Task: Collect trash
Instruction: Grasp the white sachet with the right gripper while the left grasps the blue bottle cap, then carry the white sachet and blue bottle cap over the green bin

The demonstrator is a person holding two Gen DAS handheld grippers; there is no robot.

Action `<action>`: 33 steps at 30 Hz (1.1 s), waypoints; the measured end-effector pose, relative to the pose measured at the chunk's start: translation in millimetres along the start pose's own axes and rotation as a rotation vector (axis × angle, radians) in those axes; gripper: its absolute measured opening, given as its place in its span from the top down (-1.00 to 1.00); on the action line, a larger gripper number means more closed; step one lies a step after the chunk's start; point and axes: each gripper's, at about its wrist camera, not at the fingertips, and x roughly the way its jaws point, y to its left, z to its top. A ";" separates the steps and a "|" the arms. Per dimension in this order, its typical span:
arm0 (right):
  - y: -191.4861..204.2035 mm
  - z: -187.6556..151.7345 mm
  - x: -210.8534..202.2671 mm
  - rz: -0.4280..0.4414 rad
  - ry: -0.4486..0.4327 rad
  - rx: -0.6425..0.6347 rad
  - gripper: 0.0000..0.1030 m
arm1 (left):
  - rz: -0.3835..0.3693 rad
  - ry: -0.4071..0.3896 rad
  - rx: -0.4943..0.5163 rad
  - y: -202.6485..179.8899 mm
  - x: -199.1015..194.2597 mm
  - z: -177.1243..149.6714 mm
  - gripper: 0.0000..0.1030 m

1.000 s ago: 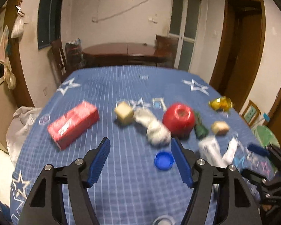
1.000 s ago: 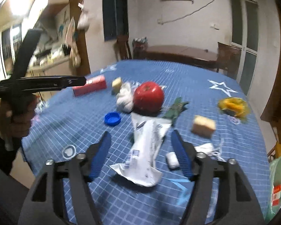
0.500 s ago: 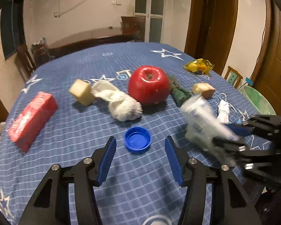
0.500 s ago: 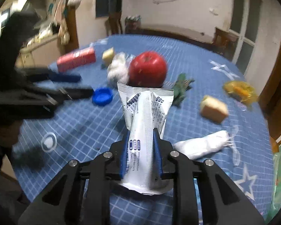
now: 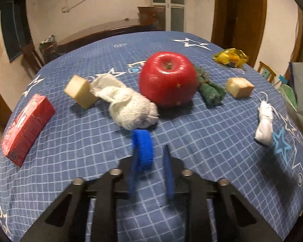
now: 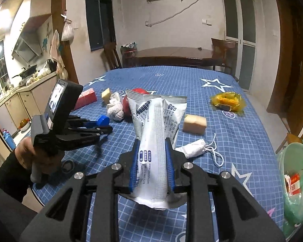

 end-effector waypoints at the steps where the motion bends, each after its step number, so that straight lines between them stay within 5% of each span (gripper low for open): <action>1: 0.6 -0.4 -0.7 0.000 -0.004 0.002 0.57 | -0.005 -0.001 -0.016 3.7 -1.2 -0.8 0.76; 10: 6.7 -8.8 -10.5 -0.009 -0.031 0.010 0.57 | -0.065 -0.090 -0.116 16.9 -39.5 -15.5 0.77; 19: 23.6 -13.2 -24.0 -0.021 -0.061 -0.017 0.57 | 0.076 -0.238 -0.067 -19.4 -113.4 -34.2 0.77; 33: -43.5 1.9 -104.9 -0.215 -0.192 0.114 0.57 | -0.031 -0.379 0.002 -82.6 -169.6 15.5 0.77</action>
